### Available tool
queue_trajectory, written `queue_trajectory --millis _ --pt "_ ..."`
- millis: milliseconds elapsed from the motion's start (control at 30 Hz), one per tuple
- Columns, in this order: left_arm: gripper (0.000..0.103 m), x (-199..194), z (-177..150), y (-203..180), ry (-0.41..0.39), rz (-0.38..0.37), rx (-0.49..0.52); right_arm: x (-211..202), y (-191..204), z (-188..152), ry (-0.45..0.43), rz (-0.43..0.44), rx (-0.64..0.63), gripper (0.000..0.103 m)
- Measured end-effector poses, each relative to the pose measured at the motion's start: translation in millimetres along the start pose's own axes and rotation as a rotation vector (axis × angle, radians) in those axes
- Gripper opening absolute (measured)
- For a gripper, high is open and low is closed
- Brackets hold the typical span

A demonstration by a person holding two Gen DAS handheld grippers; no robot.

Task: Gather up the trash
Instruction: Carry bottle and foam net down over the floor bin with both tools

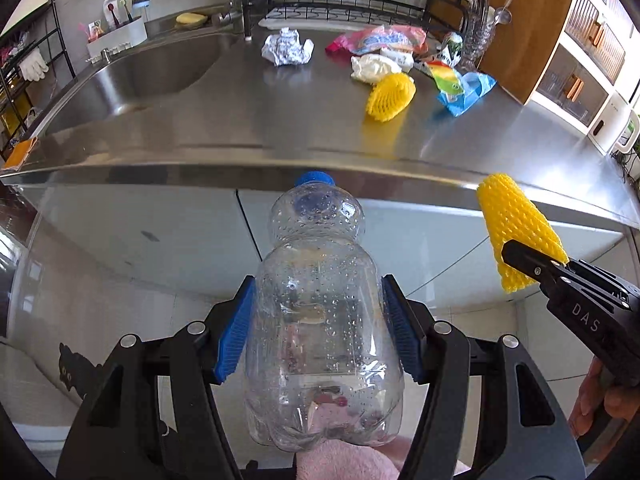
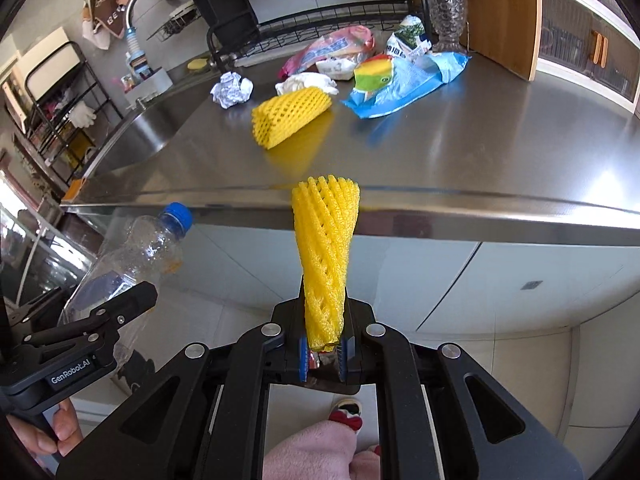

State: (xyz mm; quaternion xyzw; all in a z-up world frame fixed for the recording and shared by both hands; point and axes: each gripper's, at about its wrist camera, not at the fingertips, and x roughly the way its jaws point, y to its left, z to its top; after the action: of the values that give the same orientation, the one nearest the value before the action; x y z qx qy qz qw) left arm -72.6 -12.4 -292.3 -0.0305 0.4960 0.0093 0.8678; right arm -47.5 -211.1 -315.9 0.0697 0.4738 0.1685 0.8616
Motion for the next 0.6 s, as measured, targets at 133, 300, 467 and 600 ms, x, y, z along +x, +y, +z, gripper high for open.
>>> queue_trajectory --millis 133,300,467,600 --pt "0.059 36 -24 7 0.058 -0.011 -0.006 28 -3 -24 0.067 -0.002 0.0 0.012" --pt "0.059 87 -50 13 0.133 -0.019 -0.009 73 -9 -48 0.139 -0.007 0.019 0.012" --pt "0.059 134 -71 14 0.179 -0.033 0.014 123 -20 -67 0.208 0.005 0.085 0.012" --pt "0.059 167 -83 18 0.21 -0.042 0.03 162 -27 -76 0.259 0.042 0.137 0.012"
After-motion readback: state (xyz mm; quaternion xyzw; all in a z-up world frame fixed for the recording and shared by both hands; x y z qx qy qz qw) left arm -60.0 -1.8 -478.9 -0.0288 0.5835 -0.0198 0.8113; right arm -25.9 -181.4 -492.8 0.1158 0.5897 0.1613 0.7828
